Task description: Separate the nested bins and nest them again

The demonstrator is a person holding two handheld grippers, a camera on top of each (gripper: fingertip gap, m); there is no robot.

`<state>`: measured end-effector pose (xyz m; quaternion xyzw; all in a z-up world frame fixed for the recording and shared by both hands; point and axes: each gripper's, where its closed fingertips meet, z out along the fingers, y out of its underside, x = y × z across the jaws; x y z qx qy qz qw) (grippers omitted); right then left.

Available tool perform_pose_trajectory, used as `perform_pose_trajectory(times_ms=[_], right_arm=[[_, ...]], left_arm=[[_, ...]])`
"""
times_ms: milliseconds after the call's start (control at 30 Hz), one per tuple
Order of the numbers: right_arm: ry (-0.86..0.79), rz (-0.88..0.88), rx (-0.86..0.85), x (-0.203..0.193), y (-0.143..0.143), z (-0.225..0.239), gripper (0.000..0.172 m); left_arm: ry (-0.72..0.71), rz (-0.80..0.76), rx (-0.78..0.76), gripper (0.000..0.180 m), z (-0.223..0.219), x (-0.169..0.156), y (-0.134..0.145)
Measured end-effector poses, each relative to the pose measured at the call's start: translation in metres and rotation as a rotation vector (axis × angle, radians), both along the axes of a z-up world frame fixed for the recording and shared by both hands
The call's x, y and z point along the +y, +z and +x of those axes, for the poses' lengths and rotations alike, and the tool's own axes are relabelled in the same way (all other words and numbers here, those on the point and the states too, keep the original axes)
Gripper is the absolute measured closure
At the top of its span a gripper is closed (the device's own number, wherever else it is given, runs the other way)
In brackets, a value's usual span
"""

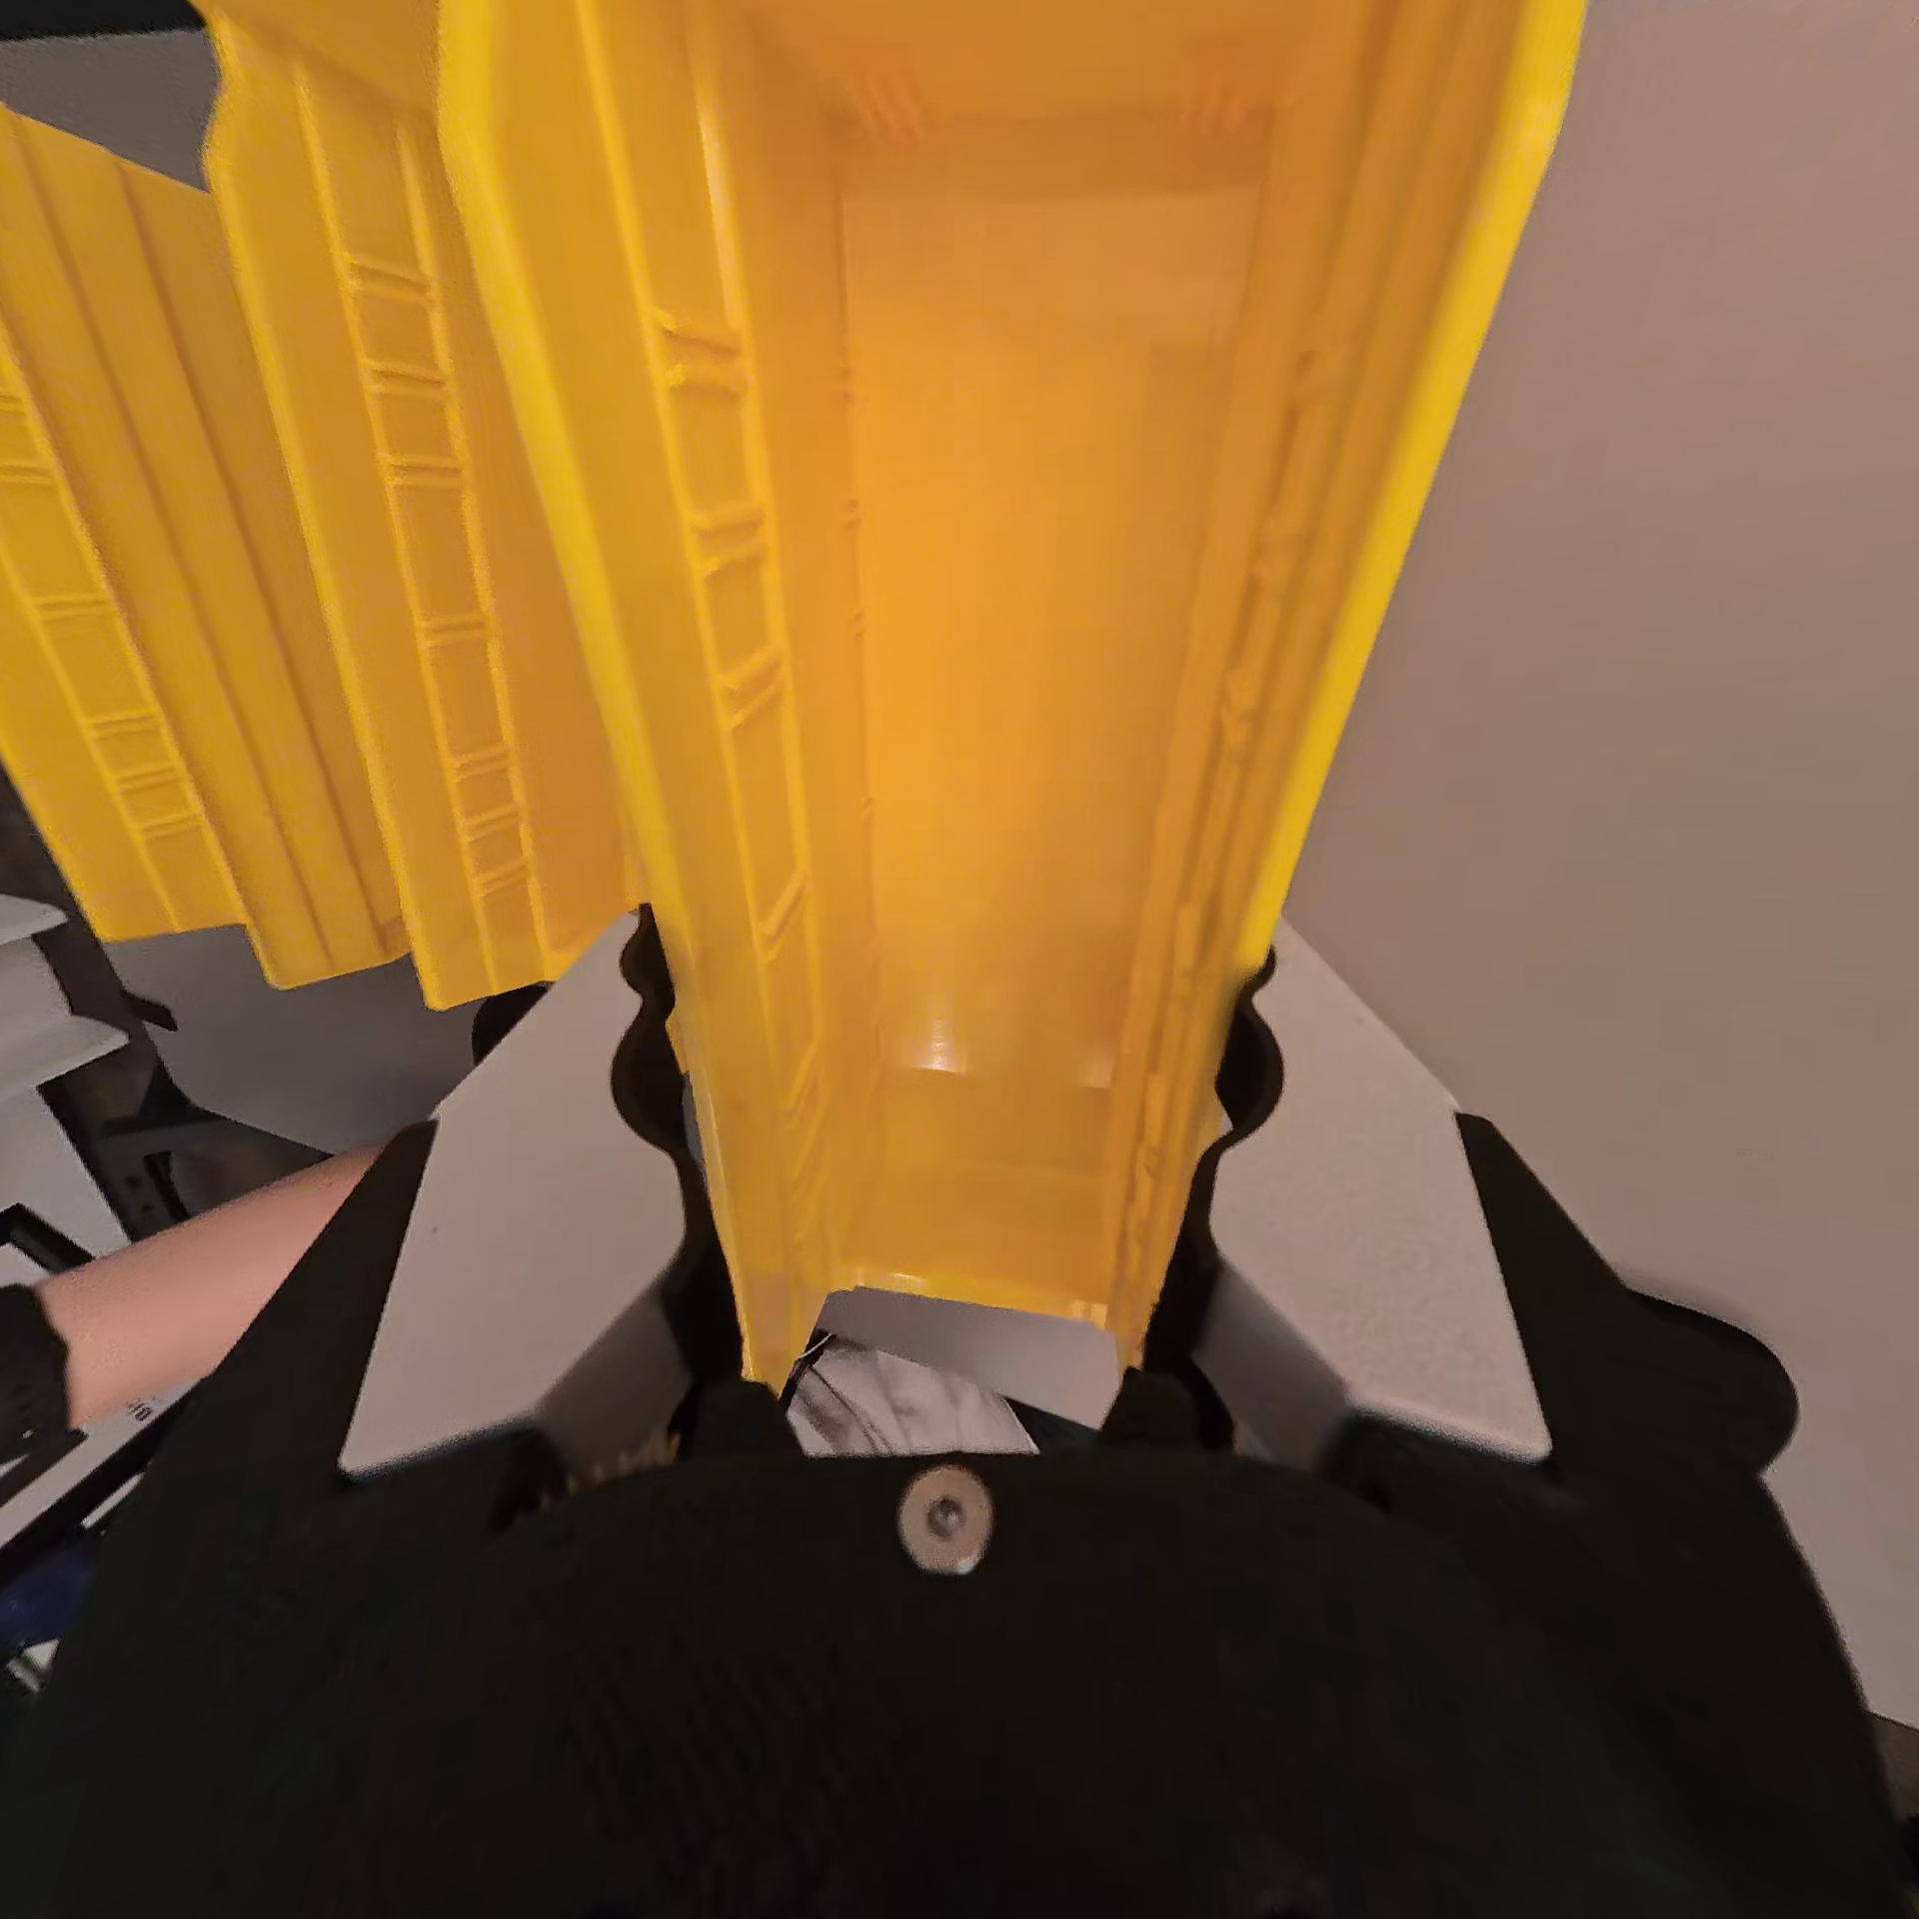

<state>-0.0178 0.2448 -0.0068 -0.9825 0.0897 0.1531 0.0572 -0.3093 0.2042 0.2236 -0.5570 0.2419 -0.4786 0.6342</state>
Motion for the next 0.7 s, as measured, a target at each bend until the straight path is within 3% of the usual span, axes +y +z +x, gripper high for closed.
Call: perform_pose_trajectory(times_ms=[467, 700], right_arm=[[-0.039, -0.007, -0.097, 0.010, -0.037, -0.001, 0.064], [-0.050, 0.054, -0.152, 0.019, -0.040, -0.002, 0.066]], left_arm=[[0.001, -0.003, 0.020, 0.107, 0.007, 0.000, -0.002], [-0.008, 0.000, 0.055, 0.107, 0.018, -0.002, -0.004]])
